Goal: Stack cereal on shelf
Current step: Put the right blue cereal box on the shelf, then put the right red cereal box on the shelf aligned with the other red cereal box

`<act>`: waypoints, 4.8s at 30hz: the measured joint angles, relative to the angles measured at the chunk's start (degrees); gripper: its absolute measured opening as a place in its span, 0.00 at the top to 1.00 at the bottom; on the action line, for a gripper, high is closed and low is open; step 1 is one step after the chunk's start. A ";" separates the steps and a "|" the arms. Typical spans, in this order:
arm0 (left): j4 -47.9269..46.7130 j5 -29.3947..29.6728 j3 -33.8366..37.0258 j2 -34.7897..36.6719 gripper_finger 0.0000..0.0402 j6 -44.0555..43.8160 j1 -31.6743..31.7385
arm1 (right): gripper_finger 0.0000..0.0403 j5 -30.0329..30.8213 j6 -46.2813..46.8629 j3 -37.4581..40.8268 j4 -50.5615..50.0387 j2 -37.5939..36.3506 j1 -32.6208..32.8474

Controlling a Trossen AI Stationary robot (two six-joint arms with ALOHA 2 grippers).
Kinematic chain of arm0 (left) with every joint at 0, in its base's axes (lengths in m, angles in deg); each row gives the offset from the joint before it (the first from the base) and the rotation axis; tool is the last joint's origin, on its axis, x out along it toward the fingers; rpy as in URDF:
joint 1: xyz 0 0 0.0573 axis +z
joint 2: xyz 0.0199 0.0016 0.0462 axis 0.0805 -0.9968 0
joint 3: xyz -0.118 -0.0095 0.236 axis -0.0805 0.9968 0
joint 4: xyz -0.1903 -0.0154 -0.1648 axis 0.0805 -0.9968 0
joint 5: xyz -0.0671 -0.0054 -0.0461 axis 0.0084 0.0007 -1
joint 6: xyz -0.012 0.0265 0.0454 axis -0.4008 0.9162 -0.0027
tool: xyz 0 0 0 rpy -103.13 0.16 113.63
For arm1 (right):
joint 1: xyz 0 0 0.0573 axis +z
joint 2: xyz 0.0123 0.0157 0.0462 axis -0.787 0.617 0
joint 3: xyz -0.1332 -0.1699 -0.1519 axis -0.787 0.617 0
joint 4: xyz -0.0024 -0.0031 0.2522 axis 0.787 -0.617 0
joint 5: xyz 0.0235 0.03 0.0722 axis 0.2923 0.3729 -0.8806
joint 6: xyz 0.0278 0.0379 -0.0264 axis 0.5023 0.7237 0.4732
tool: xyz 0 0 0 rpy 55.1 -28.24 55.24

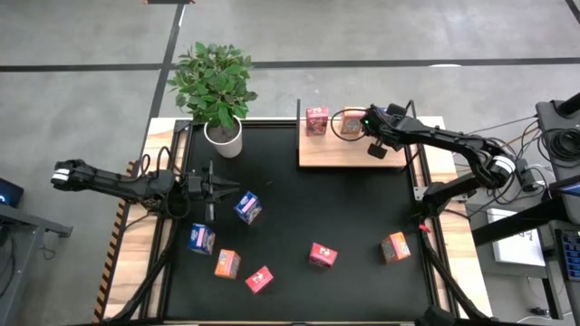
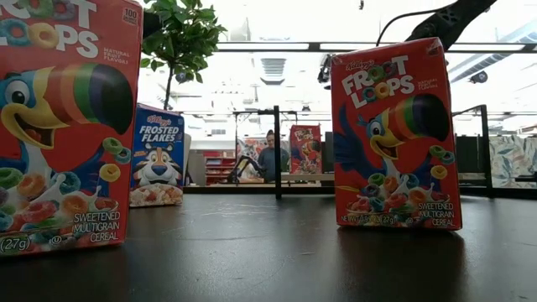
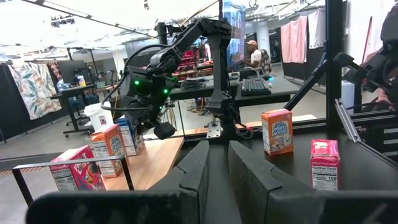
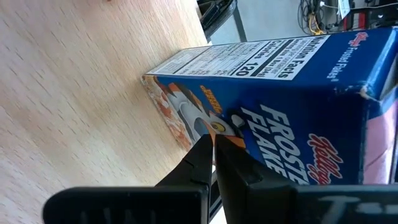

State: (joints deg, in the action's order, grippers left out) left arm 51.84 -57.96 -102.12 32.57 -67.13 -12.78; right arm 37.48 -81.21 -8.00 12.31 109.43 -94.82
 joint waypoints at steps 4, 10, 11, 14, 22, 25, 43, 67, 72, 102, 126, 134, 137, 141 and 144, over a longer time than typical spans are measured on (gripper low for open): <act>0.00 0.02 0.00 0.00 0.89 0.01 0.02 | 0.98 0.00 0.30 0.00 0.00 0.00 -0.06; 0.00 0.02 0.00 0.00 0.89 0.00 0.02 | 0.98 0.07 0.03 0.00 0.05 0.00 -0.37; 0.00 0.02 0.00 0.00 0.89 0.00 0.02 | 0.98 0.07 0.01 0.00 0.07 0.00 -0.37; 0.00 0.02 0.00 0.00 0.89 0.00 0.01 | 0.98 0.04 0.02 0.01 0.74 0.00 -0.37; 0.00 0.02 0.00 0.00 0.89 0.00 0.02 | 0.98 0.04 -0.01 0.01 2.10 0.00 -0.37; 0.00 0.02 0.00 0.00 0.89 0.00 0.00 | 0.98 0.04 -0.06 0.00 1.96 0.00 -0.37; 0.02 0.02 0.00 0.00 0.89 -0.25 0.01 | 0.98 -7.64 21.76 -1.59 -3.38 -14.04 19.34; 1.02 0.02 0.01 0.00 0.89 -0.93 0.00 | 0.98 -20.65 45.89 -31.58 -8.15 5.04 63.55; 0.66 0.02 0.01 0.00 0.89 -2.13 0.00 | 0.98 -22.95 54.26 -37.91 -16.67 12.46 66.53; 0.44 0.00 0.02 0.00 0.89 -1.07 0.00 | 0.32 -24.35 68.49 -38.01 -17.81 25.49 71.43; 0.66 -0.02 0.02 0.00 0.89 -1.07 0.00 | 0.29 -24.02 69.01 -37.86 -19.02 26.98 72.26; 0.66 -0.02 0.02 -0.04 0.89 -1.07 0.00 | 0.44 -24.02 67.85 -37.83 -18.90 27.34 72.02; 0.68 -0.02 0.01 -0.02 0.89 -1.07 0.00 | 0.51 -24.02 67.54 -37.83 -18.88 27.27 71.95; 0.70 -0.02 0.02 -0.02 0.89 -1.07 0.00 | 0.55 -24.11 67.15 -37.83 -18.80 26.07 71.67; 0.87 -0.03 0.02 -0.02 0.89 -1.07 0.00 | 0.57 -24.18 65.01 -37.83 -18.86 23.78 70.67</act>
State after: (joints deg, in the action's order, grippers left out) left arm 52.71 -57.99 -102.10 32.54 -68.20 -12.78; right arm 13.31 -16.19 -45.83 -6.55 133.21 -24.15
